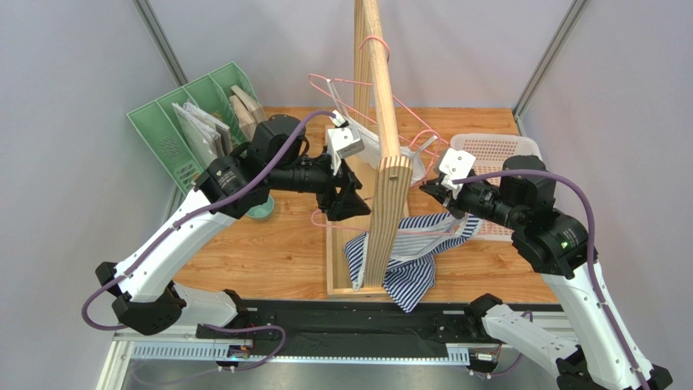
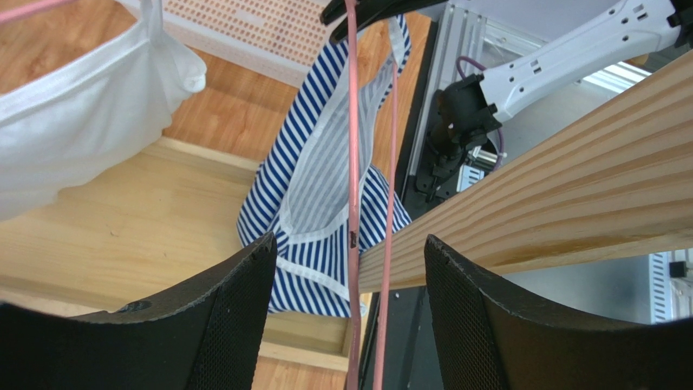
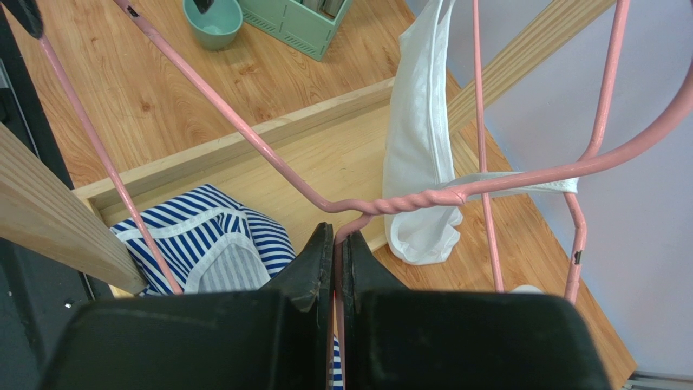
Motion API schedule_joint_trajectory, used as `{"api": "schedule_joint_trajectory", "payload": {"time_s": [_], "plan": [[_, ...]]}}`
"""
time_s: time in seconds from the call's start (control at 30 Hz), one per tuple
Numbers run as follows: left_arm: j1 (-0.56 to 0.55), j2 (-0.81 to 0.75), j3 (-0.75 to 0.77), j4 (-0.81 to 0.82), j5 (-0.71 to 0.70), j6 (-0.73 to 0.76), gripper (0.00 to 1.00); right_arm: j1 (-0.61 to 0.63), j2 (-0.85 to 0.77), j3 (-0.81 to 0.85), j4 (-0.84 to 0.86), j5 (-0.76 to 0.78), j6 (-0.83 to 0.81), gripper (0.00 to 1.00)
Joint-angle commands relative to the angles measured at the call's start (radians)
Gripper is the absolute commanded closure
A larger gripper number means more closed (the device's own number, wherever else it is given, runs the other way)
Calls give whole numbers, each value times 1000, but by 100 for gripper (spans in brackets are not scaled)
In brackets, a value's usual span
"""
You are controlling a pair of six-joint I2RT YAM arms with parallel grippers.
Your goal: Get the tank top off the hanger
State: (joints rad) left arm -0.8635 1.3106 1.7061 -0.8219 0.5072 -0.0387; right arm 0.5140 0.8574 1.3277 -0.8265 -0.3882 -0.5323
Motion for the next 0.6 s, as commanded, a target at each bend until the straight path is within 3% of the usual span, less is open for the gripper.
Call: {"api": "schedule_joint_trajectory", "payload": {"time_s": [0.0, 0.1, 0.2, 0.3, 0.33, 0.4, 0.43, 0.57], "plan": [[1, -28, -54, 61, 31, -1, 29, 0, -14, 41, 30, -35, -17, 100], [1, -24, -72, 81, 24, -10, 36, 0, -3, 50, 24, -41, -17, 100], [1, -20, -88, 99, 14, -21, 51, 3, 2, 53, 21, -37, -12, 100], [1, -34, -118, 136, 7, -30, 69, 1, 5, 54, 18, -35, -2, 100], [1, -39, -128, 147, 7, -33, 82, 1, 3, 54, 20, -35, 0, 100], [4, -53, -157, 174, -7, -44, 88, 3, 2, 54, 24, -32, 12, 100], [6, -57, -164, 185, -7, -46, 98, 3, 0, 54, 32, -23, 18, 100], [7, -89, -223, 247, -18, -61, 100, 6, -12, 61, 49, -40, 54, 100]]}}
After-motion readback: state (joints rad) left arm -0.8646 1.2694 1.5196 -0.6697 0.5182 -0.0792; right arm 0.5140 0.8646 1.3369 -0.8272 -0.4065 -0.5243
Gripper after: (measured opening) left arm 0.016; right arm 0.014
